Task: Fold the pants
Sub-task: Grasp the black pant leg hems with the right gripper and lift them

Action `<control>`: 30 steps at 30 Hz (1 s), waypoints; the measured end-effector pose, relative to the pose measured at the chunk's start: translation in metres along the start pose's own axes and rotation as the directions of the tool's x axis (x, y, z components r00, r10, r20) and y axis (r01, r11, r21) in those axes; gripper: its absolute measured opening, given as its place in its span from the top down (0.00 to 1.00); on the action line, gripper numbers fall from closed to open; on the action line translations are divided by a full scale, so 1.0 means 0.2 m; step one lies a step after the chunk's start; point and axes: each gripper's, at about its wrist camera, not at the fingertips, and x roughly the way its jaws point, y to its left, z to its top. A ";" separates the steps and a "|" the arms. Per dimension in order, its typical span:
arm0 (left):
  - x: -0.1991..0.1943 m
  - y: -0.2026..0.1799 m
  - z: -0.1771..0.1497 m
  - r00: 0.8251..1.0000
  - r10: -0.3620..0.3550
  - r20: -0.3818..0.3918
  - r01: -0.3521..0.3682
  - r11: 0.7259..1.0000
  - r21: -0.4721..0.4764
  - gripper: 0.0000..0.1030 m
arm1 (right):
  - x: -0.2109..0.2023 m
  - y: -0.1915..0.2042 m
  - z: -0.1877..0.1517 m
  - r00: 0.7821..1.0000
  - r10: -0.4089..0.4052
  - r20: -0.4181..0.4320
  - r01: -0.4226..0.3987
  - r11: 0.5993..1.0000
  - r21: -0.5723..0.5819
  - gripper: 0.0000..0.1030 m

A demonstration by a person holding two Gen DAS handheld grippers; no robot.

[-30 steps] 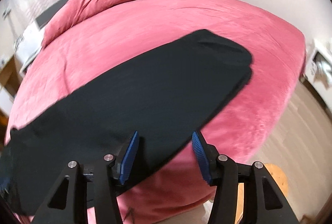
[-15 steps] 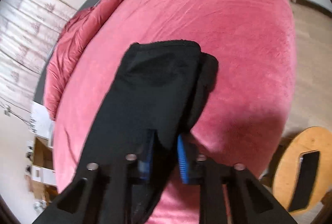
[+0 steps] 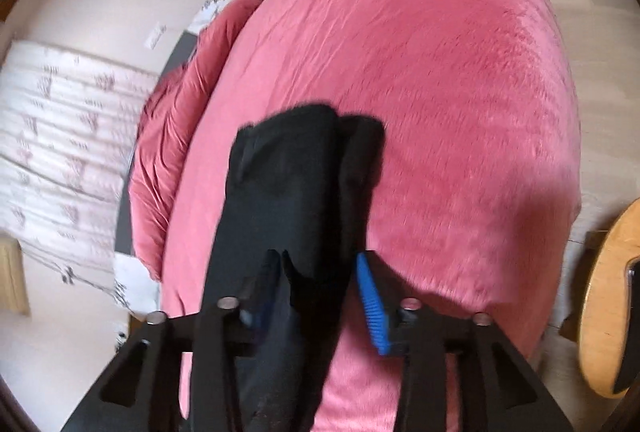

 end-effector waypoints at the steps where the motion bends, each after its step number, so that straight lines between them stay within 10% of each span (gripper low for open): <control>1: 0.00 0.00 0.00 1.000 0.001 0.000 -0.001 1.000 -0.001 0.65 | 0.00 -0.01 0.02 1.000 0.000 0.005 0.000 1.000 0.010 0.58; 22: 0.01 0.04 0.17 0.992 0.128 -0.012 -0.128 0.992 -0.016 0.63 | 0.18 0.05 0.26 0.997 -0.074 0.009 0.075 0.983 -0.167 0.46; 30: 0.11 0.00 0.17 0.980 0.196 -0.025 -0.196 0.980 0.019 0.57 | 0.16 0.08 0.24 0.992 -0.127 0.007 0.125 0.966 -0.226 0.72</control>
